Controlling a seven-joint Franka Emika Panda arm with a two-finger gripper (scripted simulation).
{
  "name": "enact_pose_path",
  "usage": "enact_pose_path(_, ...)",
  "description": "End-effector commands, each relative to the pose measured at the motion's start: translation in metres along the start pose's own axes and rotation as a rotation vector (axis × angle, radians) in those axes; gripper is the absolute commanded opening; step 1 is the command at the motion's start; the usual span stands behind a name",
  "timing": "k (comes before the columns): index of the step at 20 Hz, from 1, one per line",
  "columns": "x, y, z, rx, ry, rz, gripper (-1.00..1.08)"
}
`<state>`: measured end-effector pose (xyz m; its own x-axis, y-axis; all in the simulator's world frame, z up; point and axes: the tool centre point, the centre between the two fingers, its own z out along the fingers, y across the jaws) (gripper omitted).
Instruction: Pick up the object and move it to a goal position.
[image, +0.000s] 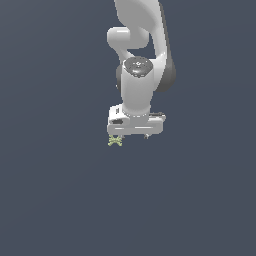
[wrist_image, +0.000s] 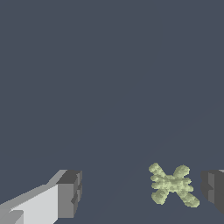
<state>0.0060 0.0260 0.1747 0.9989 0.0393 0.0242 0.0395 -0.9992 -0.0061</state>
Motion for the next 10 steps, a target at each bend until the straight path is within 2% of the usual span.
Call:
enact_pose_path(1,0.000,0.000,0.000,0.000,0.000,0.000,1.00)
enact_pose_path(10,0.004,-0.003,-0.012,0.023,0.022,0.029,1.00)
